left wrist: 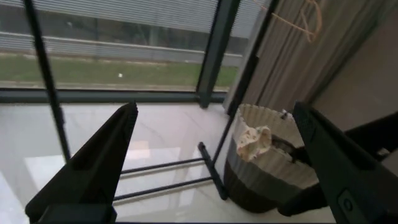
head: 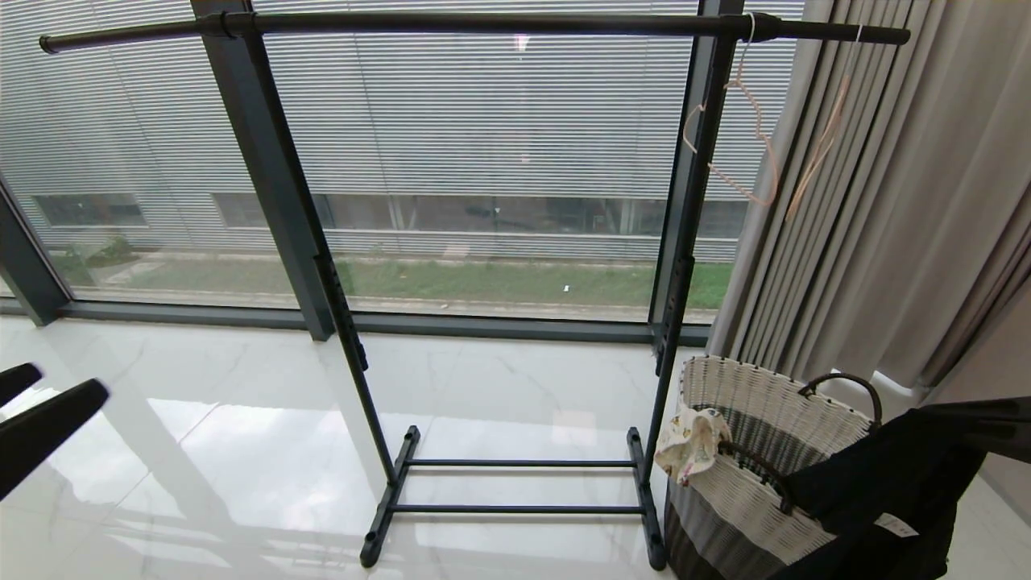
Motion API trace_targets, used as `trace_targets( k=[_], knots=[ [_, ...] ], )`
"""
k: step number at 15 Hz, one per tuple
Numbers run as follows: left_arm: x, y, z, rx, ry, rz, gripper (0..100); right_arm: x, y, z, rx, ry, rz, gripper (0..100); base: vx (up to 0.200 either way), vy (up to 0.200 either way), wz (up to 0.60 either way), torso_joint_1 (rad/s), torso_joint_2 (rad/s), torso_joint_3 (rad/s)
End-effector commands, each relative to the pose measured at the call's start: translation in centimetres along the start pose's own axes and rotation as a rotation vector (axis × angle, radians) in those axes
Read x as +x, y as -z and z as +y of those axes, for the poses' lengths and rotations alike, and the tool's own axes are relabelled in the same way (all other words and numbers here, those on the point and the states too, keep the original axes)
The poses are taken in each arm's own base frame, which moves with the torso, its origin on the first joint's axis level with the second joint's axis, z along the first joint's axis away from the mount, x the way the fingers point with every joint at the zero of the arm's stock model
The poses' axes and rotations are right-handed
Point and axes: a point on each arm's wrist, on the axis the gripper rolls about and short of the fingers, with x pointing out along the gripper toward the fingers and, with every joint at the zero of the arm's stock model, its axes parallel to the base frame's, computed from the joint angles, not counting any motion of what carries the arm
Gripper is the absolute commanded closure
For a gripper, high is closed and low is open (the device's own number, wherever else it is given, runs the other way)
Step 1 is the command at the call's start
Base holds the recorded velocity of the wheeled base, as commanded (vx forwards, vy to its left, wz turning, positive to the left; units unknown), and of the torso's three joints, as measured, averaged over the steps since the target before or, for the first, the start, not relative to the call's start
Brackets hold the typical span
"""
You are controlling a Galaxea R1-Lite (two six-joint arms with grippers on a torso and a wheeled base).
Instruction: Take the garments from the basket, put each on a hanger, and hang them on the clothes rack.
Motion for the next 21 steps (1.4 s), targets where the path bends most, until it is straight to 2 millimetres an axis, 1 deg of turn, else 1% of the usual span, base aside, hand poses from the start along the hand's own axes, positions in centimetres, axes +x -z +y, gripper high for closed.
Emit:
trace_targets(
  k=[1,3,5,6,7,8,10,13,14,15,16,17,18,21],
  knots=[
    [6.9,1.1,-1.9,-0.017,0.179,0.235,0,1.3,-1.1,-0.1,-0.024,-0.047,-0.004,100,0.000,0.000,0.00,0.000,0.00,0.000],
    [9.3,3.2,-4.4,0.005,0.273,0.365,0,2.6,-2.3,0.3,-0.058,-0.093,-0.032,100,0.000,0.000,0.00,0.000,0.00,0.000],
    [10.8,4.6,-6.7,0.032,0.348,0.415,0,3.6,-3.0,0.4,-0.061,-0.101,-0.052,100,0.000,0.000,0.00,0.000,0.00,0.000],
    [11.5,5.8,-8.4,0.052,0.396,0.449,0,4.2,-3.3,0.3,-0.058,-0.099,-0.062,100,0.000,0.000,0.00,0.000,0.00,0.000],
    [12.1,7.6,-10.6,0.075,0.440,0.504,0,4.7,-3.6,0.4,-0.064,-0.103,-0.072,100,0.000,0.000,0.00,0.000,0.00,0.000],
    [12.4,8.8,-12.1,0.081,0.470,0.541,0,4.9,-3.9,0.5,-0.072,-0.113,-0.081,100,0.000,0.000,0.00,0.000,0.00,0.000],
    [13.3,10.5,-14.8,0.053,0.497,0.589,0,5.1,-4.4,0.9,-0.086,-0.134,-0.091,100,0.000,0.000,0.00,0.000,0.00,0.000],
    [15.8,12.4,-18.9,-0.004,0.454,0.612,0,4.9,-4.7,1.5,-0.096,-0.159,-0.111,100,0.000,0.000,0.00,0.000,0.00,0.000],
    [16.3,13.0,-19.4,0.004,0.440,0.619,0,4.9,-4.8,1.5,-0.098,-0.162,-0.115,100,0.000,0.000,0.00,0.000,0.00,0.000],
    [17.6,14.6,-20.5,0.027,0.407,0.636,0,4.7,-4.8,1.7,-0.104,-0.169,-0.124,100,0.000,0.000,0.00,0.000,0.00,0.000],
    [18.2,15.3,-21.0,0.034,0.396,0.643,0,4.7,-4.9,1.8,-0.107,-0.172,-0.126,100,0.000,0.000,0.00,0.000,0.00,0.000],
    [19.2,16.6,-21.7,0.047,0.380,0.656,0,4.4,-4.8,1.8,-0.106,-0.171,-0.133,100,0.000,0.000,0.00,0.000,0.00,0.000],
    [19.7,17.6,-21.8,0.061,0.372,0.671,0,4.4,-4.9,1.8,-0.106,-0.169,-0.137,100,0.000,0.000,0.00,0.000,0.00,0.000],
    [21.0,19.6,-22.2,0.059,0.364,0.662,0,4.0,-4.8,1.7,-0.105,-0.164,-0.147,100,0.000,0.000,0.00,0.000,0.00,0.000]
  ],
)
